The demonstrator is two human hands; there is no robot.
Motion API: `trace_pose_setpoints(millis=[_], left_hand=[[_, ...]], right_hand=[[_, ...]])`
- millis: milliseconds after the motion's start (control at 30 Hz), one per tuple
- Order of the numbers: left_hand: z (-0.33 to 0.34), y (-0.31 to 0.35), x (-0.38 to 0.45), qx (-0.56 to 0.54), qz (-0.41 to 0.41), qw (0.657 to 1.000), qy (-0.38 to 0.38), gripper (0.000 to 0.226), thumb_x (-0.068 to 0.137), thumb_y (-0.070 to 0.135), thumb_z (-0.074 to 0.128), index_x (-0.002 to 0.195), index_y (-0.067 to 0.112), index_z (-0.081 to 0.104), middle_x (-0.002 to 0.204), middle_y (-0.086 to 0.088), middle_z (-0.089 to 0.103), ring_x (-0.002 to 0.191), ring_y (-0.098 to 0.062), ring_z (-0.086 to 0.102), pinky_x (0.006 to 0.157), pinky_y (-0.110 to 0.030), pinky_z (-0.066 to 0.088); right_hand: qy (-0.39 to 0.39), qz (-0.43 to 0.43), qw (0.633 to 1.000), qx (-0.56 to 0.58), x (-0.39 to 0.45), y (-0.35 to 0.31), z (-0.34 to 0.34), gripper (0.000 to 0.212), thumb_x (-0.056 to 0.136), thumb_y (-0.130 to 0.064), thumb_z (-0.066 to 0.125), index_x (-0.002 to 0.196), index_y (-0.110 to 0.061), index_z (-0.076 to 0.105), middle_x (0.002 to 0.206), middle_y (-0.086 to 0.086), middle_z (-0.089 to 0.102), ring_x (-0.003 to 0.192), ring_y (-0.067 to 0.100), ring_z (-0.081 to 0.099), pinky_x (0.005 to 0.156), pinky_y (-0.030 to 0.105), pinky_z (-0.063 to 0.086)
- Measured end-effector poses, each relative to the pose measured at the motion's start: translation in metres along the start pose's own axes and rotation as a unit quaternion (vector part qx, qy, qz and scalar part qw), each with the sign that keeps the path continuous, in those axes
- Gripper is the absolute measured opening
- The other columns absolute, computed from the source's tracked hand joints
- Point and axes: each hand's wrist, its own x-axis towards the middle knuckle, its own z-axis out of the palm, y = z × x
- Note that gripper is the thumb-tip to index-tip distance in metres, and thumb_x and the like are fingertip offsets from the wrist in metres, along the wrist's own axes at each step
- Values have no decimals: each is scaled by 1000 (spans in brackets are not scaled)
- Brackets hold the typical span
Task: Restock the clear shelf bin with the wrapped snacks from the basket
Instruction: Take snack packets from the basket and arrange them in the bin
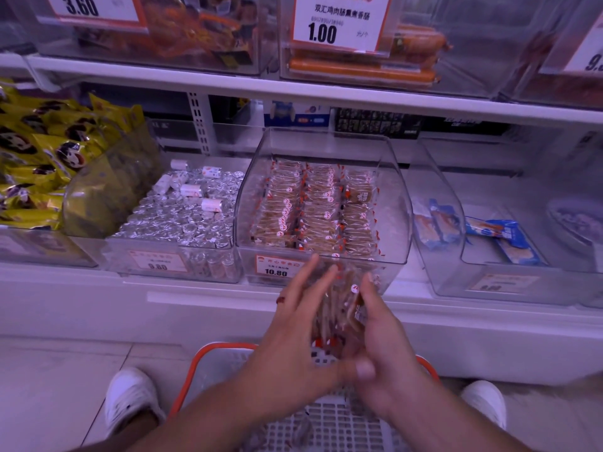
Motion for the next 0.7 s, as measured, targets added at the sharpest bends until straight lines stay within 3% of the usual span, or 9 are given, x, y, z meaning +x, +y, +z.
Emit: trace_pose_setpoints(millis=[33, 100, 167, 233, 333, 433, 533, 700], left_hand=[[-7, -2, 2, 40, 7, 999, -22, 125, 59, 76, 77, 156, 45, 5, 163, 26, -4, 150, 4, 5, 118, -27, 17], [-19, -2, 5, 69, 15, 997, -31, 140, 50, 74, 83, 154, 49, -7, 161, 30, -4, 150, 6, 4, 118, -26, 16], [-21, 0, 7, 68, 19, 997, -35, 141, 51, 67, 87, 154, 48, -7, 161, 28, 3, 150, 4, 7, 120, -27, 18], [-18, 1, 8, 68, 20, 996, -47, 139, 52, 59, 90, 154, 49, -4, 160, 27, 13, 149, 3, 14, 121, -25, 23], [-18, 1, 9, 53, 14, 998, -40, 126, 59, 50, 88, 152, 54, 4, 149, 28, 33, 140, 5, 33, 115, -22, 31], [-25, 0, 9, 53, 17, 998, -20, 116, 62, 51, 87, 153, 51, 15, 136, 25, 46, 132, 2, 45, 110, -21, 37], [-28, 0, 10, 65, 11, 998, -25, 119, 59, 57, 85, 153, 51, 12, 132, 28, 45, 129, 3, 45, 109, -22, 37], [-31, 5, 8, 2, 11, 999, -39, 125, 56, 65, 85, 156, 43, 12, 151, 33, 27, 145, -1, 27, 117, -27, 28]], right_hand=[[-3, 2, 1000, -8, 1, -4, -1, 53, 94, -57, 48, 119, -16, 71, 110, 12, 74, 88, 27, 73, 80, 43, 58], [-24, 8, 999, -27, 1, -10, -3, 52, 93, -56, 49, 118, -17, 72, 107, 12, 75, 78, 24, 73, 67, 39, 59], [-44, 37, 998, -40, -1, -8, -2, 53, 92, -59, 50, 119, -20, 71, 113, 10, 74, 88, 24, 74, 74, 39, 61], [-63, 61, 995, -36, -3, -3, 1, 56, 91, -62, 49, 123, -20, 70, 121, 10, 71, 106, 26, 70, 90, 41, 57], [-82, 51, 995, 9, -2, 1, 2, 56, 94, -52, 50, 129, -11, 64, 128, 15, 66, 119, 30, 63, 104, 43, 48], [-127, 38, 990, 38, -3, -2, 1, 51, 92, -37, 49, 129, -4, 62, 127, 20, 65, 111, 32, 65, 97, 41, 52], [-172, 41, 983, 47, -3, -2, -1, 51, 85, -27, 44, 123, 0, 65, 116, 22, 66, 100, 31, 65, 90, 40, 52], [-166, 26, 986, -20, -2, 3, -4, 45, 87, -23, 46, 116, 4, 68, 113, 25, 66, 92, 29, 66, 80, 38, 55]])
